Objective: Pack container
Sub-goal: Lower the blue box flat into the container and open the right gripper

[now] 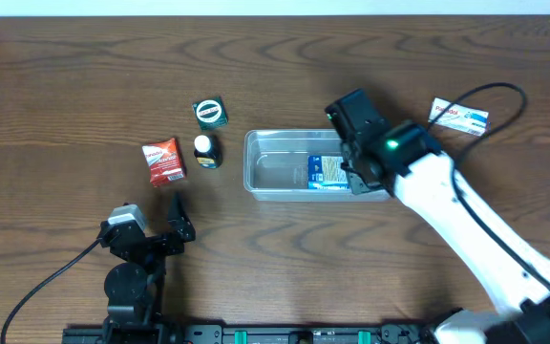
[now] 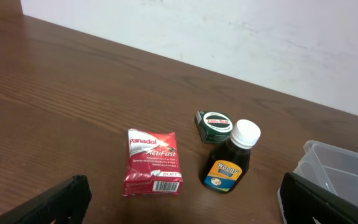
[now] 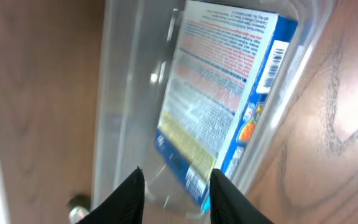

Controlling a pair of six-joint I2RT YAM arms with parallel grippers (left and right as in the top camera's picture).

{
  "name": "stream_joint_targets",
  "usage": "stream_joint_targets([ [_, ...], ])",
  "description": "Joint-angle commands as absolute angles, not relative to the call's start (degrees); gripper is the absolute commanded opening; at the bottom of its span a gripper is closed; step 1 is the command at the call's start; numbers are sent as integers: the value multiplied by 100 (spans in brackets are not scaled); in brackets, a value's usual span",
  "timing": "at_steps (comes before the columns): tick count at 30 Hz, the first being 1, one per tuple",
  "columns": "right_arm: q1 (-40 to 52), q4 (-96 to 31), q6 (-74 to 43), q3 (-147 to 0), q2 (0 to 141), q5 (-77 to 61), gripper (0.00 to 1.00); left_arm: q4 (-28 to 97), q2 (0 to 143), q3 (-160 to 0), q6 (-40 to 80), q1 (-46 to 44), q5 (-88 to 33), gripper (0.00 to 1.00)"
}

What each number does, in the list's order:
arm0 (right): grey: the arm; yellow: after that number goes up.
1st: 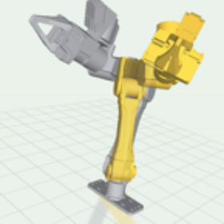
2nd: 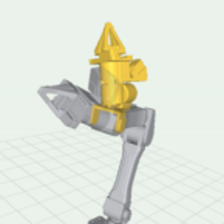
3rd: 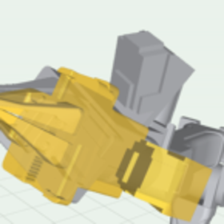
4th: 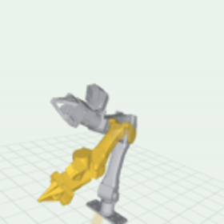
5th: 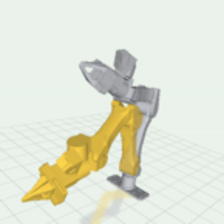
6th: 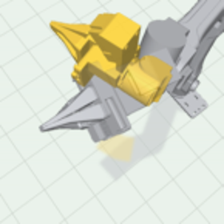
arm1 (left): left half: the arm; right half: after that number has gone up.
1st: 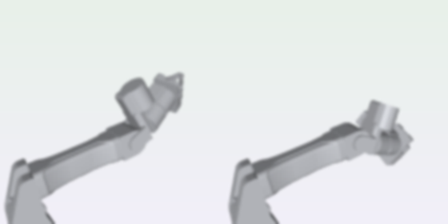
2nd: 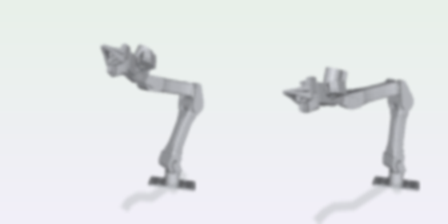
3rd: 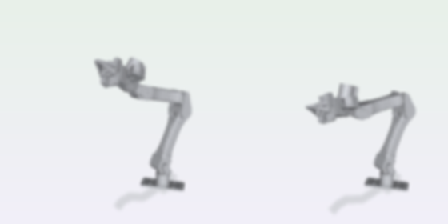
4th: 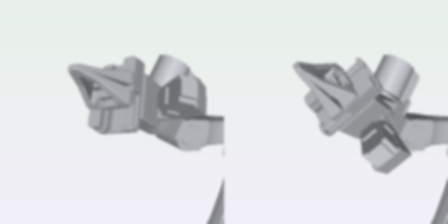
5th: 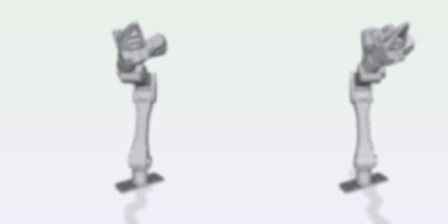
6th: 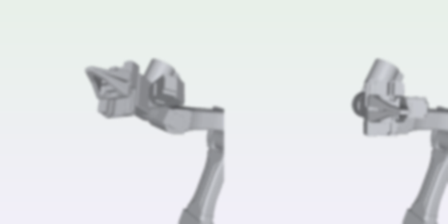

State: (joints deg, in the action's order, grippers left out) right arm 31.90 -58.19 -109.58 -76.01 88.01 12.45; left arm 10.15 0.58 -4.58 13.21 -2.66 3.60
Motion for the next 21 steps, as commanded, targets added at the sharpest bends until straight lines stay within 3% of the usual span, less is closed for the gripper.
stream_joint_targets([
  [1, 3216, -5857, -10545, -7618, 8464, 1337, 31, 1210, 23, -362, 1227, -237, 360, 98],
  [4, 3236, -5850, -9817, -7618, 8388, 1570, 31, 1210, 23, -362, 1227, -237, 360, 98],
  [6, 3236, -5824, -8565, -7618, 8394, 1809, 37, 1212, 23, -362, 1227, -237, 360, 98],
  [7, 3232, -5760, -7542, -7618, 8396, 1822, 47, 1212, 23, -362, 1227, -237, 360, 98],
  [8, 3234, -5653, -6488, -7618, 8394, 1752, 64, 1212, 23, -362, 1227, -237, 360, 98],
  [9, 3234, -5531, -5627, -7618, 8394, 1540, 71, 1212, 23, -362, 1227, -237, 360, 98],
  [15, 3232, -5262, -3002, -7618, 8401, 504, 78, 1212, 23, -362, 1227, -237, 360, 98],
  [21, 3227, -5531, -2445, -7616, 8495, 491, 77, 1212, 23, -362, 1227, -237, 360, 98],
])
